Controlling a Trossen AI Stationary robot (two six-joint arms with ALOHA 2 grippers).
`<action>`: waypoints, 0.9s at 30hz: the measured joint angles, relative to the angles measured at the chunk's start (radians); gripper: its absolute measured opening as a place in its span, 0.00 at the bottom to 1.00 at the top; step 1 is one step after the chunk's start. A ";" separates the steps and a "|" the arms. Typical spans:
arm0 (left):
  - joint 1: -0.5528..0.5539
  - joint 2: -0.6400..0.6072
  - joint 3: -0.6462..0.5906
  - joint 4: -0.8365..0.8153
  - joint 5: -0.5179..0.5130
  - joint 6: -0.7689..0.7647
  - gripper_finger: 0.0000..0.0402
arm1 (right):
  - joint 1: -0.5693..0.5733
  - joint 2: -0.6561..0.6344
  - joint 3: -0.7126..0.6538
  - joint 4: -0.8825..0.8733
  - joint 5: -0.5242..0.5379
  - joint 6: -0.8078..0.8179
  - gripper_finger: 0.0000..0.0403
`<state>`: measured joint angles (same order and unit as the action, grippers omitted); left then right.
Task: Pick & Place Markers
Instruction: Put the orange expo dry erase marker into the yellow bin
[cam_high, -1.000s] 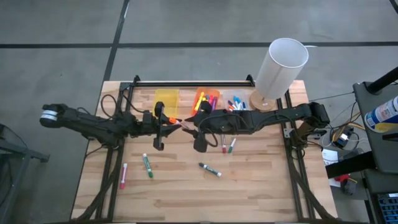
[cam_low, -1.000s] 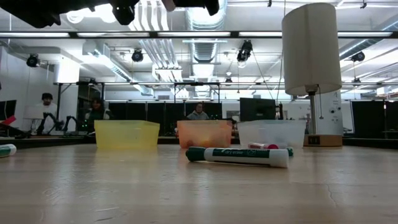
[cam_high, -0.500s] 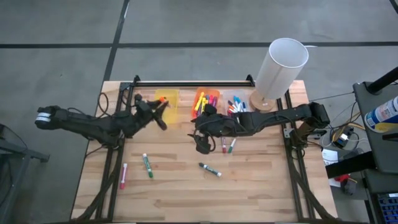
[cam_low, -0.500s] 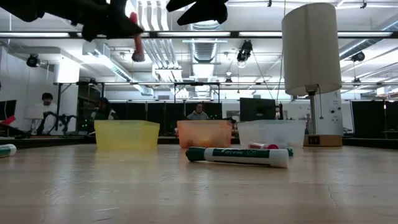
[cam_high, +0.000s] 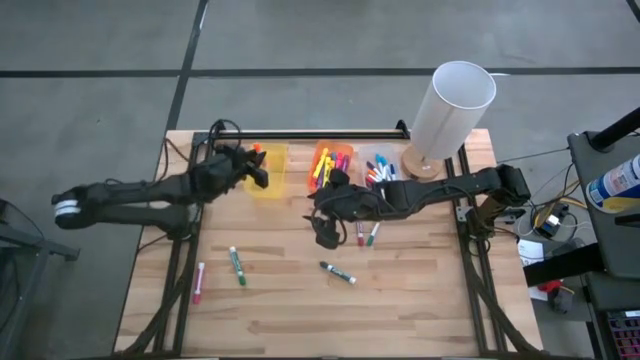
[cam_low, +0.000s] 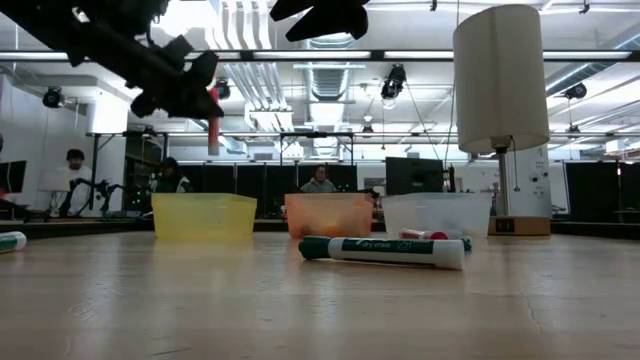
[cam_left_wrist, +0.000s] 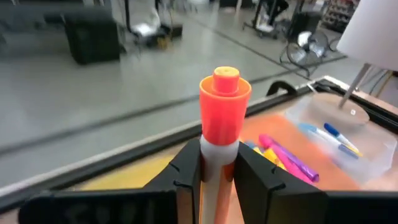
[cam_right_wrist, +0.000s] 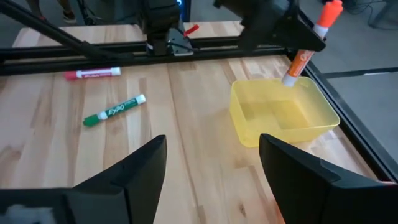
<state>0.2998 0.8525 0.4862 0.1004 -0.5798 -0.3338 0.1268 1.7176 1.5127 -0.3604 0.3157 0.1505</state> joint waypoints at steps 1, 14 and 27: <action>0.031 0.004 0.000 -0.014 0.040 -0.019 0.17 | 0.001 0.000 0.000 -0.003 0.000 0.000 0.61; 0.294 0.225 0.198 -0.331 0.363 -0.093 0.17 | 0.002 -0.001 -0.008 -0.003 -0.001 0.019 0.60; 0.331 0.510 0.352 -0.521 0.450 -0.086 0.17 | 0.006 -0.002 -0.043 -0.003 -0.001 0.045 0.60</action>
<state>0.6304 1.3627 0.8387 -0.4202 -0.1296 -0.4198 0.1329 1.7161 1.4698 -0.3632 0.3149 0.1950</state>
